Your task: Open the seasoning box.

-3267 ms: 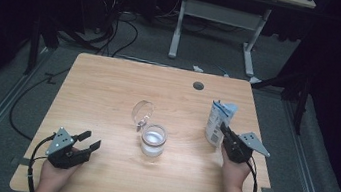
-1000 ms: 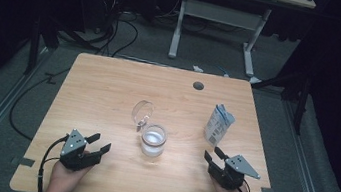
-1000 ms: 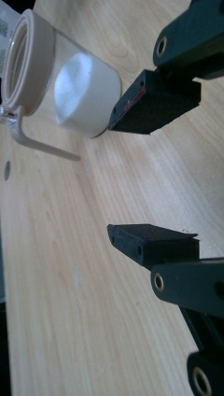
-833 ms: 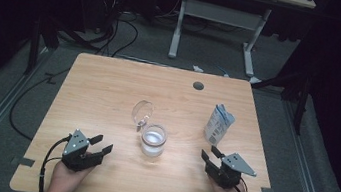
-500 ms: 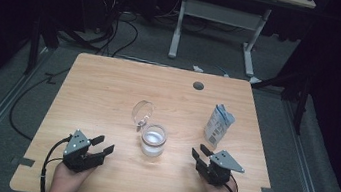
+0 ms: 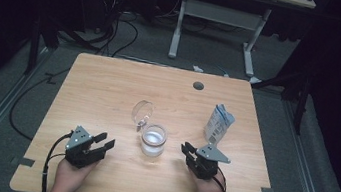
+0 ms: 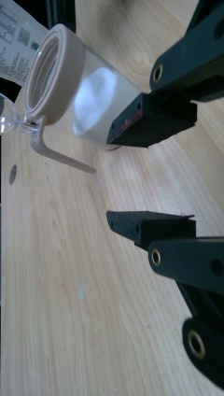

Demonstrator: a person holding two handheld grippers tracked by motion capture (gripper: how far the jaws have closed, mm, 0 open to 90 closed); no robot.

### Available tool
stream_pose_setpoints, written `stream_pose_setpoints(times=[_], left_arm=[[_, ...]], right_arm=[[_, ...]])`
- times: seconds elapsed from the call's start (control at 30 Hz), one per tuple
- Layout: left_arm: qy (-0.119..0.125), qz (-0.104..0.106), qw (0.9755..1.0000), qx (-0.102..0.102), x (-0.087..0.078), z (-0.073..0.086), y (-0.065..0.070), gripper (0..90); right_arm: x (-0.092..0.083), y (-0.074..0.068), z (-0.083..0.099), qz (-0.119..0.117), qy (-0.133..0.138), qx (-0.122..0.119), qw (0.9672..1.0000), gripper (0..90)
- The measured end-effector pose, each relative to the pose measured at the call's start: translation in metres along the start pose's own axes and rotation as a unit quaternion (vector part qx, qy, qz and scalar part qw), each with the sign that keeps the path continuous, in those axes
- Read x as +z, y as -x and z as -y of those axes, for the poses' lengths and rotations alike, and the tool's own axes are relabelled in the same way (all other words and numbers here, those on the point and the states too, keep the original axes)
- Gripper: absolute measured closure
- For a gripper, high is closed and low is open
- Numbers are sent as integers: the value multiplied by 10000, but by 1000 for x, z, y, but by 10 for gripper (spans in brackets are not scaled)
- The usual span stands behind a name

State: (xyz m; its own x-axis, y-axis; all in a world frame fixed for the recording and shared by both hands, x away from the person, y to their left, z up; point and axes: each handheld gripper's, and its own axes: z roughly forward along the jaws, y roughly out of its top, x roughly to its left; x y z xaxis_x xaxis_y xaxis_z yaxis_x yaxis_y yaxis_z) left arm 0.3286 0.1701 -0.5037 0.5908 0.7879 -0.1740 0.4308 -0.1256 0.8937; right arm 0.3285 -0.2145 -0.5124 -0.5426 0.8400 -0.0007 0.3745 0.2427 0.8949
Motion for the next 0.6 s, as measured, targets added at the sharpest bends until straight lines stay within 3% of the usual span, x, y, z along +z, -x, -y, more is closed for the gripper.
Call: stream_pose_setpoints(times=[0.13,0.27,0.4,0.6], left_arm=[[64,-22,9999,-104,5,-8,-2,646],[121,-106,9998,-154,11,-19,-2,797],[211,-174,9996,-71,17,-31,1,884],[252,-96,9996,-96,31,-48,4,900]], right_arm=[[4,-2,-3,-47,-36,-32,10000,898],[10,-8,-8,-140,-28,-80,9999,899],[16,-16,-12,-274,-24,-107,9996,899],[22,-27,-17,-361,-20,-197,9991,899]])
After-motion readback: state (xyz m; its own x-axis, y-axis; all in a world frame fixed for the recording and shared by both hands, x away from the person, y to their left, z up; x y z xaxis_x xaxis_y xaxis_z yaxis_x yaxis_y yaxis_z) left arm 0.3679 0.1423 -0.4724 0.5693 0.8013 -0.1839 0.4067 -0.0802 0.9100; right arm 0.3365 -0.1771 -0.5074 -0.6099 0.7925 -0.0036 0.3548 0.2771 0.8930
